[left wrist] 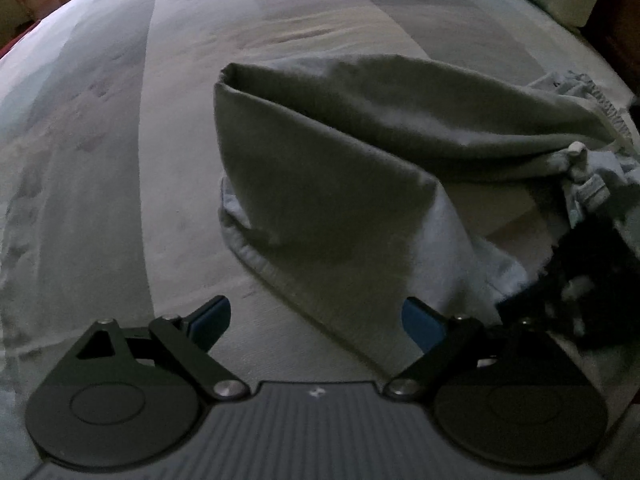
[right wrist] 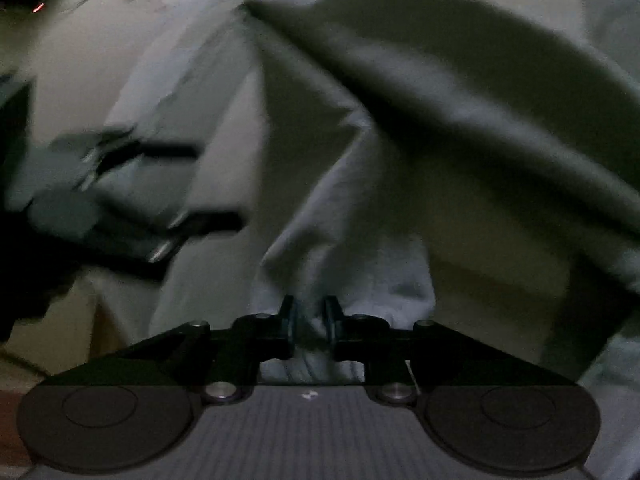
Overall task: Fold clothes
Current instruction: 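Lift the leg with the right gripper, spreading the sweatpants across the bed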
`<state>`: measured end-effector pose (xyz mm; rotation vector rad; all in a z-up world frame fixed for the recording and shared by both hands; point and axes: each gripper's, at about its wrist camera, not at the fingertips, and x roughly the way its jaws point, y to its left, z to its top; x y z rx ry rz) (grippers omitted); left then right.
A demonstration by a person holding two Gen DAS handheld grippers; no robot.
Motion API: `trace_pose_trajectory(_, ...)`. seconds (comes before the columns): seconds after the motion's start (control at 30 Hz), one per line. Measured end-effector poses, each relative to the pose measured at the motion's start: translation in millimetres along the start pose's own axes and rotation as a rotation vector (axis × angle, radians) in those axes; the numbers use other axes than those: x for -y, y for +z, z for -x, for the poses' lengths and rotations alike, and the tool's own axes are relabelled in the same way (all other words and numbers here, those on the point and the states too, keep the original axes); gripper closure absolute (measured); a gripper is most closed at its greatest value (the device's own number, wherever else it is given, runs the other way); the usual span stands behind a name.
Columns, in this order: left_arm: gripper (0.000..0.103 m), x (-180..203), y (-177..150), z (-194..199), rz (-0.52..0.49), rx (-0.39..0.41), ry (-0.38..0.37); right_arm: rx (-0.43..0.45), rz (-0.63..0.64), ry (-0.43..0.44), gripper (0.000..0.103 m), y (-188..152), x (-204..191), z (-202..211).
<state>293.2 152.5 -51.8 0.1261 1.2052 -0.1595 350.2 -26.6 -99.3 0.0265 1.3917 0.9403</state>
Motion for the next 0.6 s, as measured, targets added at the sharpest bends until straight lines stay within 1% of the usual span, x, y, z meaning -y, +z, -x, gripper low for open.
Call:
trace_pose_trajectory(0.03, 0.01, 1, 0, 0, 0.004, 0.0, 0.0, 0.003, 0.001, -0.006, 0.059, -2, 1, 4)
trace_pose_trajectory(0.1, 0.01, 5, -2, 1, 0.019, -0.001, -0.005, 0.016, -0.009, -0.026, 0.059, -6, 7, 13)
trace_pose_trajectory(0.2, 0.01, 9, -10, -2, 0.088, -0.01, -0.041, 0.036, -0.024, -0.057, 0.057, -11, 16, 26)
trace_pose_trajectory(0.3, 0.011, 14, -19, -4, 0.167, -0.018, -0.086, 0.056, -0.04, -0.087, 0.056, -16, 25, 40)
trace_pose_trajectory(0.37, 0.012, 15, -31, -9, 0.27, -0.027, -0.156, 0.063, -0.039, -0.102, 0.056, -15, 31, 50)
trace_pose_trajectory(0.43, 0.012, 14, -44, -16, 0.372, -0.037, -0.205, 0.068, -0.035, -0.107, 0.056, -18, 36, 59)
trace_pose_trajectory(0.47, 0.016, 12, -51, -21, 0.434, -0.043, -0.227, 0.072, -0.033, -0.107, 0.056, -19, 38, 63)
trace_pose_trajectory(0.5, 0.02, 11, -58, -24, 0.495, -0.037, -0.243, 0.077, -0.034, -0.105, 0.056, -21, 40, 66)
trace_pose_trajectory(0.6, 0.02, 5, -74, -24, 0.645, 0.019, -0.264, 0.092, -0.043, -0.093, 0.056, -24, 45, 74)
